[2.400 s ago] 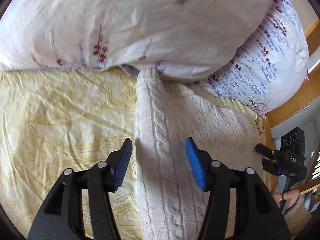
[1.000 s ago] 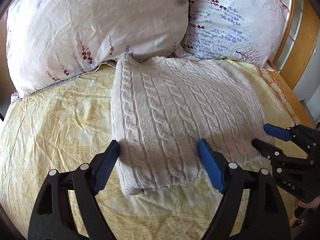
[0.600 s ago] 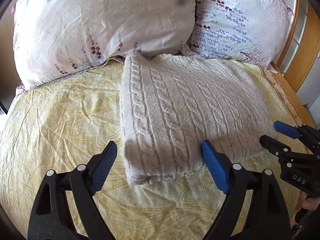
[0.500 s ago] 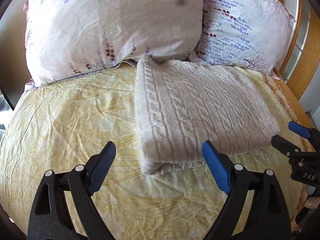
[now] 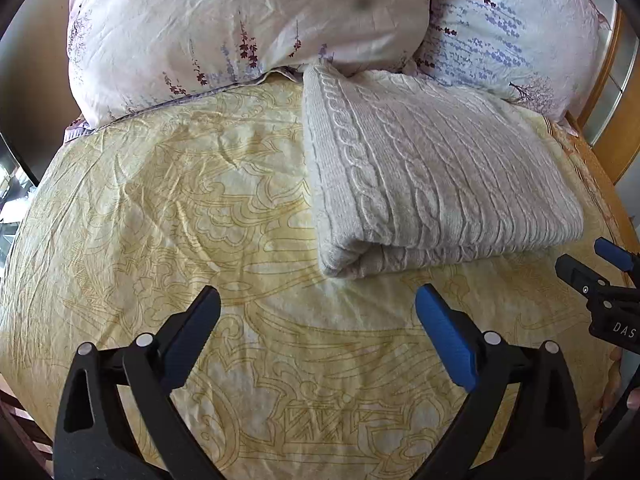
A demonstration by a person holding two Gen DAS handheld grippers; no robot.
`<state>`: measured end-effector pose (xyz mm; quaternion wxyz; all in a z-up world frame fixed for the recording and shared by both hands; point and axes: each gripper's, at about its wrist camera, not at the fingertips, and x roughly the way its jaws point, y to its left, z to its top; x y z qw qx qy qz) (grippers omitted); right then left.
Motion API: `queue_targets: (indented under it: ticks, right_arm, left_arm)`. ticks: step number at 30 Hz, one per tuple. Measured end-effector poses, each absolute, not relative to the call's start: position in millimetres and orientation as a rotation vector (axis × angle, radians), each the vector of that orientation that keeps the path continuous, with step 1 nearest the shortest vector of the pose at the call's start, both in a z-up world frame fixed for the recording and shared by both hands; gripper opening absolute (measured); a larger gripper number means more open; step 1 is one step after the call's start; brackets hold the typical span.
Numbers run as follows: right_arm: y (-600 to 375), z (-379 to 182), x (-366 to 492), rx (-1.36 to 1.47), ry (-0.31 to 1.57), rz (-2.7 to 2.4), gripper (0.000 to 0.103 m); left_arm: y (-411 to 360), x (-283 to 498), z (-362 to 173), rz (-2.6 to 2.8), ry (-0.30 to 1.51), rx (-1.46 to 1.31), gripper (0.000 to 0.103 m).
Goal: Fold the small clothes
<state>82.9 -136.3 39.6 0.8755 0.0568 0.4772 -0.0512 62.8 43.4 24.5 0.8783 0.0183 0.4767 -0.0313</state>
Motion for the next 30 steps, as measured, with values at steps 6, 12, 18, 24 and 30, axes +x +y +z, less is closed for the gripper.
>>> queue_targets:
  ticks: [6,12,18,24,30]
  right_arm:
    - [-135.3,25.6,92.0,0.127,1.064,-0.100,0.102]
    - [-142.9,19.6,96.8,0.183,1.103,-0.120,0.102]
    - [-139.6,17.1,98.1,0.173,1.113,-0.112,0.102]
    - [-134.0,14.6,98.5,0.128,1.118,-0.115,0.102]
    - [-133.7,13.1,97.4,0.126,1.115,-0.119,0.102]
  left_arm:
    - [41.5,70.3,13.6,-0.066,1.044,0.022,0.098]
    - [44.6,77.1,6.0,-0.059,1.082,-0.008,0.101]
    - [41.7,79.1,5.1,-0.043,1.091,0.016,0.101]
    - [37.9,83.8,3.6,-0.028,1.105,0.036,0.101]
    - [37.1,87.7,3.4,-0.010,1.123,0.030,0.101]
